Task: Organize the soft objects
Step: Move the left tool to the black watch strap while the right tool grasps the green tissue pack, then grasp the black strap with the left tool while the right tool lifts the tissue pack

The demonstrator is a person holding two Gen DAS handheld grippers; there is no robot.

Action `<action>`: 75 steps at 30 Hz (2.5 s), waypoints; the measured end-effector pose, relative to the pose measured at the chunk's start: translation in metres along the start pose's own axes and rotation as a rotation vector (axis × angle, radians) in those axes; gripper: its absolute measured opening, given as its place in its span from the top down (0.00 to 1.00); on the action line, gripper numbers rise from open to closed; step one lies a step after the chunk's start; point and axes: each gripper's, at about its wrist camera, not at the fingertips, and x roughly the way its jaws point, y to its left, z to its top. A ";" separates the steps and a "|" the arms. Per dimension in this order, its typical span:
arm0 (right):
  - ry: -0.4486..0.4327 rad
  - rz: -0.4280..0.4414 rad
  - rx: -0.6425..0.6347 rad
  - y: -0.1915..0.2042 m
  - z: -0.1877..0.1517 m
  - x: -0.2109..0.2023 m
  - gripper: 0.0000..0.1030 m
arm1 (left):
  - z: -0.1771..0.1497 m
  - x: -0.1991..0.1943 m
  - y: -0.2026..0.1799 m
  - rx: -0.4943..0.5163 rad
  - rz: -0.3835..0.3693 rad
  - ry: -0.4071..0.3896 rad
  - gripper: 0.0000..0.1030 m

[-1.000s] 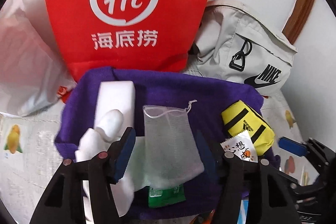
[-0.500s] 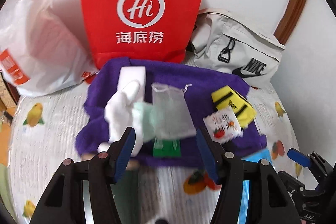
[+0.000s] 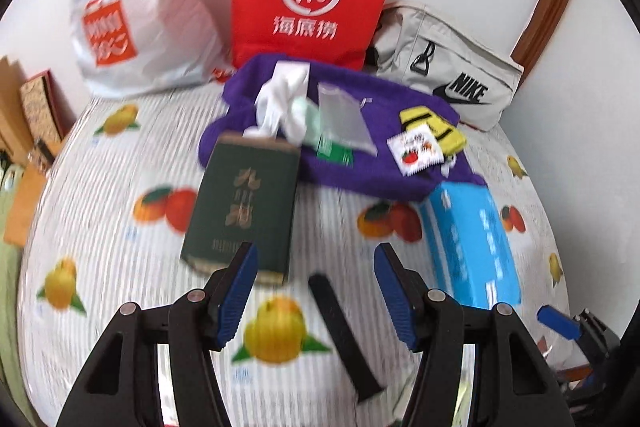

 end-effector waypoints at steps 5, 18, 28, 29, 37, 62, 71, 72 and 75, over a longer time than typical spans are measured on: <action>0.038 0.013 -0.098 0.021 -0.036 0.018 0.36 | -0.033 -0.003 0.008 -0.032 -0.007 0.020 0.43; 0.091 0.045 -0.235 0.043 -0.074 0.072 0.22 | -0.085 0.009 0.017 -0.065 -0.017 0.059 0.42; 0.050 -0.102 -0.153 0.020 -0.078 0.058 0.36 | -0.085 0.063 -0.026 0.048 0.008 0.101 0.42; 0.044 -0.124 -0.129 0.013 -0.079 0.056 0.36 | -0.086 0.067 -0.033 0.078 0.054 0.082 0.42; 0.002 -0.170 -0.062 -0.001 -0.086 0.058 0.33 | -0.092 0.064 -0.021 0.137 0.146 0.065 0.29; -0.025 -0.186 -0.019 -0.001 -0.088 0.058 0.32 | -0.095 0.058 -0.016 0.256 0.040 -0.020 0.80; -0.022 -0.191 -0.023 -0.002 -0.087 0.058 0.31 | -0.098 0.055 -0.009 0.244 0.005 -0.013 0.80; -0.020 -0.191 -0.020 -0.002 -0.087 0.059 0.31 | -0.099 0.055 -0.009 0.246 0.007 -0.017 0.80; -0.014 -0.198 -0.019 -0.003 -0.086 0.059 0.31 | -0.099 0.055 -0.008 0.223 0.005 -0.023 0.80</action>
